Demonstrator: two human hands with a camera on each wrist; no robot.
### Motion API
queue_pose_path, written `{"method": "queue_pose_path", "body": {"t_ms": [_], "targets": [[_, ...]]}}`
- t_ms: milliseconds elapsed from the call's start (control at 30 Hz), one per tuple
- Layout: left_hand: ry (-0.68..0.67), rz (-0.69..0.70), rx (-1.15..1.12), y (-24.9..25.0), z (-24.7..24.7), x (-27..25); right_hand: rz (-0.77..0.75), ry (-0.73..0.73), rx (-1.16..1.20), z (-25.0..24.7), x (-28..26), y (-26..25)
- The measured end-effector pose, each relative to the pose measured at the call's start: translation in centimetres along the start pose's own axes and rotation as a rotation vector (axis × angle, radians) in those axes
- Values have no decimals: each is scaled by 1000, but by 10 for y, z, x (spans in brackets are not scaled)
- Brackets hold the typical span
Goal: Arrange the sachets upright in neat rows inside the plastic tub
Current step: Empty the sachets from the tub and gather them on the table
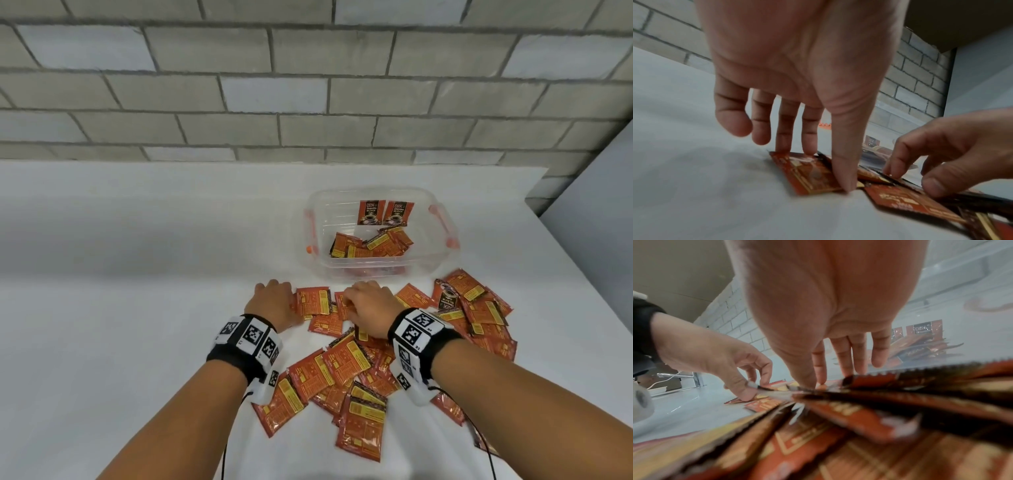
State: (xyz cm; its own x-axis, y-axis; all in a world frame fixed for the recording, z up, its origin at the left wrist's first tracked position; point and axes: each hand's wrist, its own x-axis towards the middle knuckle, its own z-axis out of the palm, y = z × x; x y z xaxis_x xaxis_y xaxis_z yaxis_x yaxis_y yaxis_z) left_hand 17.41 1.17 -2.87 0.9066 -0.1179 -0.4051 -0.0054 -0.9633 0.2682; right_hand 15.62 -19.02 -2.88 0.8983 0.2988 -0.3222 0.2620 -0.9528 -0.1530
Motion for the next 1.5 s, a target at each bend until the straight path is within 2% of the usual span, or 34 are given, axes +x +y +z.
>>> {"method": "queue_pose_path", "body": {"t_ms": [233, 367, 567, 667, 767, 833, 933, 1100, 1133, 1300, 1433, 1500], "targets": [[-23, -54, -25, -24, -3, -7, 19, -39, 32, -2, 4, -5], [-23, -62, -148, -44, -9, -12, -7, 26, 116, -6, 4, -9], [101, -165, -294, -73, -21, -20, -10, 137, 335, -14, 6, -17], [198, -212, -389, -71, -23, -23, -30, 76, 340, -13, 9, -29], [69, -74, -542, -50, -19, -22, -8, -26, 263, -4, 12, -41], [-43, 27, -448, -37, -10, -19, 5, -86, 153, 1, 14, -45], [-68, 86, -232, -27, 0, -15, 9, -114, 29, 3, 17, -49], [-51, 16, 75, -22, -3, -12, 39, -83, -5, 1, 20, -51], [-46, 4, 72, -22, -4, -12, 41, -72, 2, 1, 21, -52], [-74, 2, -316, -22, -10, -15, 87, -6, 198, -4, 19, -55], [-66, 28, -466, -24, -13, -21, 98, 69, 440, -17, 14, -43], [-72, 64, -533, -25, -16, -28, 85, 80, 489, -26, 7, -36]]}}
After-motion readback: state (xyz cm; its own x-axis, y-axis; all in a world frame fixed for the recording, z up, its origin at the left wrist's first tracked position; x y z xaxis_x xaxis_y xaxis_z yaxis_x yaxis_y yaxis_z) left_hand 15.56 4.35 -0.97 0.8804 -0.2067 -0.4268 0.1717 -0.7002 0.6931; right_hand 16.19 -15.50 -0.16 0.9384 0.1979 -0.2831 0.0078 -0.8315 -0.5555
